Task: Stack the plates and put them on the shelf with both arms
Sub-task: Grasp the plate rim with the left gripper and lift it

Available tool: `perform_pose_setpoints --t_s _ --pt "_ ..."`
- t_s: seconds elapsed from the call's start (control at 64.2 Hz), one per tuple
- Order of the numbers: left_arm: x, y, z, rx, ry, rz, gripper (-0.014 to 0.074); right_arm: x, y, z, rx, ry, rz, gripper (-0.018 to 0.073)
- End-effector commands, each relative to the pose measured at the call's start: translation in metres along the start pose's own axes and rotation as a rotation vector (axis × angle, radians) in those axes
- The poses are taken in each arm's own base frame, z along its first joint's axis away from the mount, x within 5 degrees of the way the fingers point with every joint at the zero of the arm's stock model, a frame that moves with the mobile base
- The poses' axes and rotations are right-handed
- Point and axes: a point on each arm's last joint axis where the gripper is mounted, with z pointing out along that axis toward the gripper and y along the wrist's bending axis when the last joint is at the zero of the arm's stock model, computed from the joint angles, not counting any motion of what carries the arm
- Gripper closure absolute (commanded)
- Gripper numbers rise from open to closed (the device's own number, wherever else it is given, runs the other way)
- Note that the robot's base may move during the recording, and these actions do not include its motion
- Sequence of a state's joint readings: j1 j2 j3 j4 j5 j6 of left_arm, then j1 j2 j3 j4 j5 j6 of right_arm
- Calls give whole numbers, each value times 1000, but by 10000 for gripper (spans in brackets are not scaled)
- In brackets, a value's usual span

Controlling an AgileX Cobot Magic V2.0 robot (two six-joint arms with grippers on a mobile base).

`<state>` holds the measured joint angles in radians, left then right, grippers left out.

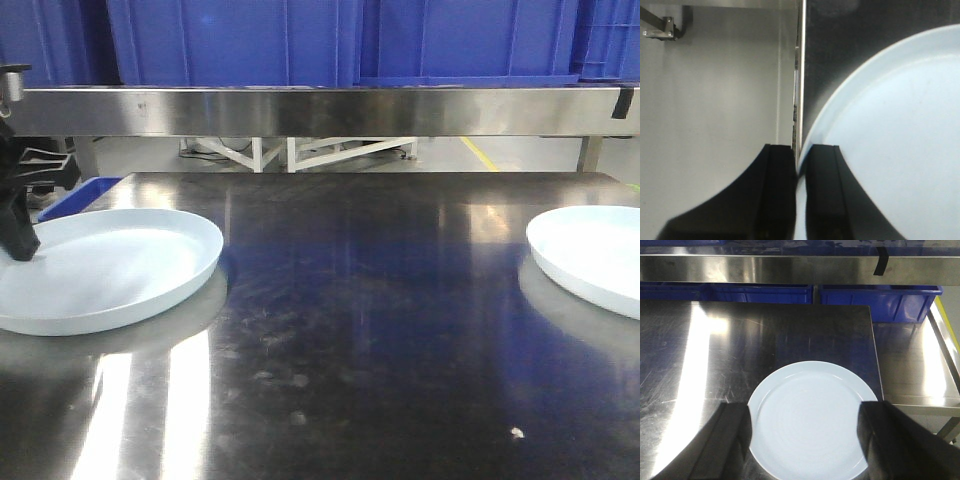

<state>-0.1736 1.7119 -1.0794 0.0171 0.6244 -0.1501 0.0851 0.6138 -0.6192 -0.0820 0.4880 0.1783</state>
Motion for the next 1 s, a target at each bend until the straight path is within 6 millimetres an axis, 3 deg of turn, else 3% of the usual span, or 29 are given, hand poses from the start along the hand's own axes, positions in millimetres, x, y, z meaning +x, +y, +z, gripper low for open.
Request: perform_pose_setpoints --t_s 0.0,0.312,0.498,0.826,0.981 --pt "-15 -3 -35 19 -122 -8 496 -18 2 -5 -13 -110 -16 2" --pt "-36 -11 -101 73 -279 -19 496 -18 2 -5 -13 -110 -16 2" --pt "-43 -36 -134 141 -357 27 496 -18 2 -5 -13 -109 -16 2" --pt "-34 -115 -153 373 -445 130 496 -18 2 -5 -12 -108 -16 2" --pt "-25 -148 -141 421 -411 198 496 -18 2 -5 -12 -107 -16 2"
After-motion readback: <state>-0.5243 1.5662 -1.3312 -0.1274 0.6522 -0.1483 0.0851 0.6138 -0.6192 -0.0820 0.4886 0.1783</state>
